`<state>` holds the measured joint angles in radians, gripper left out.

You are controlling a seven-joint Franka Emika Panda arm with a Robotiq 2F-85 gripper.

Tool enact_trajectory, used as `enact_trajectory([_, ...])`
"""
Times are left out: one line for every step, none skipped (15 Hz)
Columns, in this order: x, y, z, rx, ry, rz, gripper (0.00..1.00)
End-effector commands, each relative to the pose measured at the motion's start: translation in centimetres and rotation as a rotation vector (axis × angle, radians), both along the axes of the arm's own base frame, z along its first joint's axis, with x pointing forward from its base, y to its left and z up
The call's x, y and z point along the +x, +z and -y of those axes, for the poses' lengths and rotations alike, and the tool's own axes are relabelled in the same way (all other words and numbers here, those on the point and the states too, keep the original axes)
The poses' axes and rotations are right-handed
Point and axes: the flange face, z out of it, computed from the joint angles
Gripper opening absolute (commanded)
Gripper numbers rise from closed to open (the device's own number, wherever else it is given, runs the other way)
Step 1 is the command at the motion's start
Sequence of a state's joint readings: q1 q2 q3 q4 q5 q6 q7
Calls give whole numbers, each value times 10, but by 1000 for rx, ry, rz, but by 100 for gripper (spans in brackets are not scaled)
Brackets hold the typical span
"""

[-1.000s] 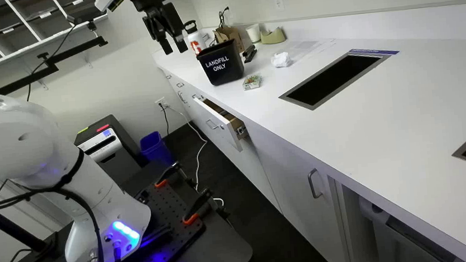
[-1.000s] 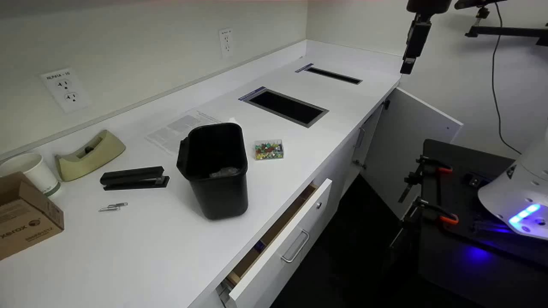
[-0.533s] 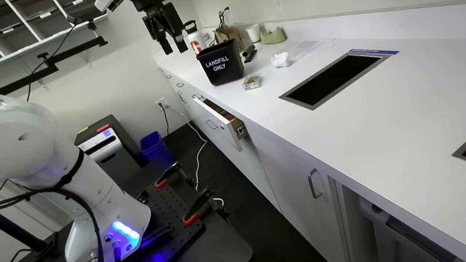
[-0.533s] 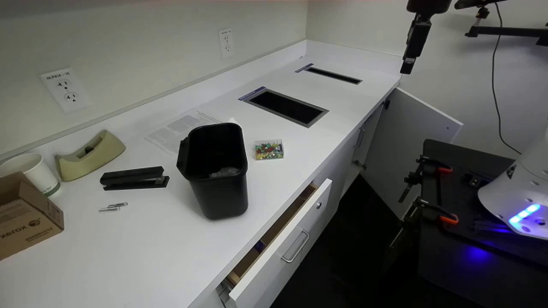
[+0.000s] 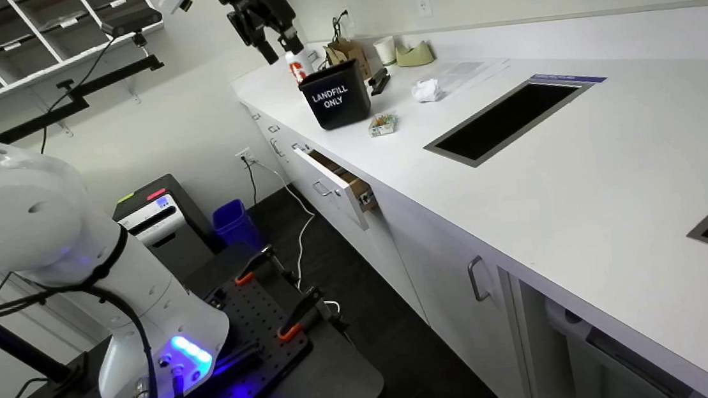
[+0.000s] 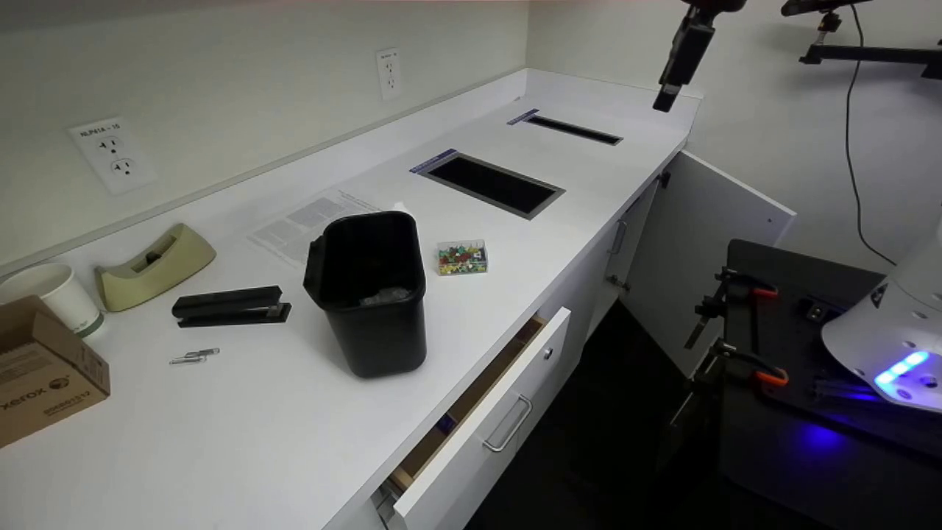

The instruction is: Put the white object in the black bin

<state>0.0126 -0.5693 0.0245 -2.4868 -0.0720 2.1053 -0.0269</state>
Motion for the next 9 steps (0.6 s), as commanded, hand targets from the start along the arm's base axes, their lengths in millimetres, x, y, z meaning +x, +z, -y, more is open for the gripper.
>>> enact_trajectory([60,4,-15,-27,63,100,100])
enact_trajectory([80,-1,-20,-35,89,132,100])
enact_trajectory([96,-5,-23,-49,114,157,100])
enact_trajectory([115,-13,-25,-47,131,166,100])
enact_trajectory([133,-22,-26,-42,141,170,100])
enact_trajectory([151,-33,-26,-23,148,159,100])
enact_trajectory([167,-44,-25,-19,150,147,100])
enact_trajectory([179,-54,-24,-14,160,128,100])
enact_trajectory([187,-61,-23,-8,159,111,100])
